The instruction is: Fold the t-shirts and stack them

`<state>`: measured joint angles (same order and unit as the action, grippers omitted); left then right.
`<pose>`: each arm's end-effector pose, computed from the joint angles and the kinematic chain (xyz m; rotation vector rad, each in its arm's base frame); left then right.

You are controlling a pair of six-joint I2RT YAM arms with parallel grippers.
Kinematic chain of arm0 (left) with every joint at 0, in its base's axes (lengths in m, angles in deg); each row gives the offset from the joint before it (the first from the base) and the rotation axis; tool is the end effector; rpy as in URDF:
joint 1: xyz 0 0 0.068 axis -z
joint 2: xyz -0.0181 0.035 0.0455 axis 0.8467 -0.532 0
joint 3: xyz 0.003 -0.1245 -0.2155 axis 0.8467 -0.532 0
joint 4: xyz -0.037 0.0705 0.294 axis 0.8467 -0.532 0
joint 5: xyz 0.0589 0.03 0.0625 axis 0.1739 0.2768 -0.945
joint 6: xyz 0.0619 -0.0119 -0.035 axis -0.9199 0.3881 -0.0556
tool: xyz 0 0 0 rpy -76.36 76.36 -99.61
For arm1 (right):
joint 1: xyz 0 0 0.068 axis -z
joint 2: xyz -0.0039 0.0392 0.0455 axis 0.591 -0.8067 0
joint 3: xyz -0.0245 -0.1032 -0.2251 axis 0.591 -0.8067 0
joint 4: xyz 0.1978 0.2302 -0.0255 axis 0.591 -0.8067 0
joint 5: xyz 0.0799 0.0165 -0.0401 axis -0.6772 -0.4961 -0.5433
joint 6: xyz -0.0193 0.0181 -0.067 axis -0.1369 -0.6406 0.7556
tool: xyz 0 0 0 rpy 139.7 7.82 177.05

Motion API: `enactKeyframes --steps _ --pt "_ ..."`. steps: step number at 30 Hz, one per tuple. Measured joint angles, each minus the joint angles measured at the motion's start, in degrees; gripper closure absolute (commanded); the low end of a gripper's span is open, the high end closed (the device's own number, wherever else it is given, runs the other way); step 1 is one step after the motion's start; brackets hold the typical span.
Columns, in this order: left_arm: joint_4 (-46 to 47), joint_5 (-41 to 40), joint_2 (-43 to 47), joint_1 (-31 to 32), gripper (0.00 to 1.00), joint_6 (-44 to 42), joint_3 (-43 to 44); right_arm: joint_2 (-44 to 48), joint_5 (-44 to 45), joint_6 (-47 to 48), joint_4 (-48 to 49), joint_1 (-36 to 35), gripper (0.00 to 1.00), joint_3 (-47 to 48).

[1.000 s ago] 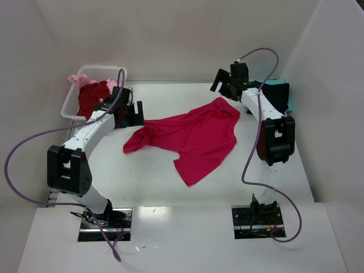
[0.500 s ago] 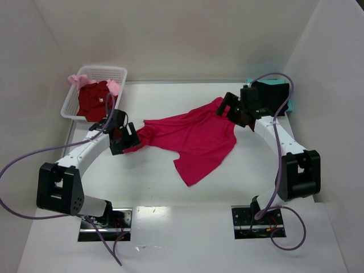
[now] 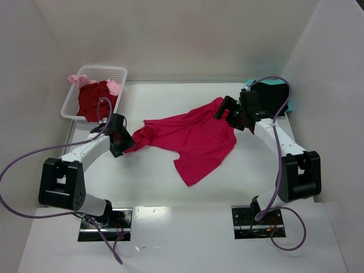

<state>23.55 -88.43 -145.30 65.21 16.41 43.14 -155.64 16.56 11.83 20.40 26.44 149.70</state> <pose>0.3275 -0.0335 0.1340 -0.9619 2.4176 -0.1667 0.3825 0.0758 0.2060 0.3780 2.3386 0.5516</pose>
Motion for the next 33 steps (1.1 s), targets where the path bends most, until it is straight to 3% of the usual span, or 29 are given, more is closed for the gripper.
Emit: enactKeyframes --steps 18,29,33 --pt "2.8 -4.6 -7.7 -1.4 0.37 1.5 -0.3 0.4 -0.8 0.2 0.0 0.0 0.00 -0.2" --pt "4.3 -6.1 -9.7 -2.0 0.60 2.1 0.0 0.4 -0.9 0.2 0.0 0.0 0.00 -0.2" --pt "4.9 -6.4 -10.9 -2.0 0.77 2.6 0.9 0.4 -1.0 0.2 0.0 0.0 0.00 -0.2"
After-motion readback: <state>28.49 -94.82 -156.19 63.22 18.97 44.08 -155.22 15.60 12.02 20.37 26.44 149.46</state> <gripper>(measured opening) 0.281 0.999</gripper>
